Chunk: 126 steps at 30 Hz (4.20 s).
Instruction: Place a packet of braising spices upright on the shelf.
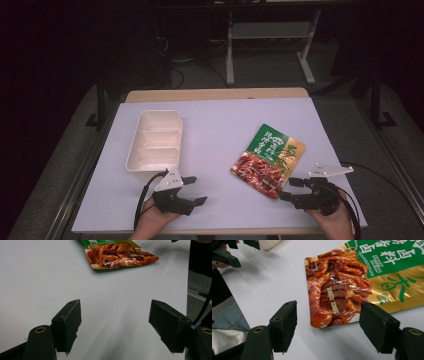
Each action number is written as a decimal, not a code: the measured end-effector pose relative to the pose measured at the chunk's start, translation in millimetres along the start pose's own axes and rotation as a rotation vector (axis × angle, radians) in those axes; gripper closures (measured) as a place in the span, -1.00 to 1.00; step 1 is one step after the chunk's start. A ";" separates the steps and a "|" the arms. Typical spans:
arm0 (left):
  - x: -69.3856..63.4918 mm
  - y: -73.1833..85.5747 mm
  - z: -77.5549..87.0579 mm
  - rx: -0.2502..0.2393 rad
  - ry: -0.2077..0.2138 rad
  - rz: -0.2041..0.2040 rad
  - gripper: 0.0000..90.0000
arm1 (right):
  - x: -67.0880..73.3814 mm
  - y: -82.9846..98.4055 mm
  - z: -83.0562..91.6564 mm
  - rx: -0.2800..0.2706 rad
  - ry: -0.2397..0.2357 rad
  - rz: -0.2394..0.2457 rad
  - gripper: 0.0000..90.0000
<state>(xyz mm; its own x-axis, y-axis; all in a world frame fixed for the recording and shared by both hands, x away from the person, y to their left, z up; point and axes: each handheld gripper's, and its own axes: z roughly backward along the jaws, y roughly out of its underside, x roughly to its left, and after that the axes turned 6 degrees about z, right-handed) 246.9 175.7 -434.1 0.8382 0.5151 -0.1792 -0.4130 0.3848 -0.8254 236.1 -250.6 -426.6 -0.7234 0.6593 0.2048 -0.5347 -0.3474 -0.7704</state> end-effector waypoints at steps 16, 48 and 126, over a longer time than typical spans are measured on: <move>2.3 -22.8 -11.9 -0.005 0.009 0.006 -0.26 | -5.2 0.9 7.9 -0.027 0.008 -0.007 -0.32; -0.2 -97.2 -71.9 0.036 0.032 -0.064 0.20 | -13.2 4.8 15.4 -0.022 0.059 -0.019 -0.31; -1.7 -87.8 -153.9 0.277 -0.034 -0.089 0.98 | -120.5 -22.1 -12.6 -0.013 0.238 -0.335 0.03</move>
<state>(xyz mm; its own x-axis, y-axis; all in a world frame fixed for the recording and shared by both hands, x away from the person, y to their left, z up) 336.6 23.1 -443.6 0.8648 0.4939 -0.0909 -0.4242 0.6214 -0.6587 340.6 -314.0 -441.8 -0.3877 0.8711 0.3015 -0.7167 -0.0792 -0.6928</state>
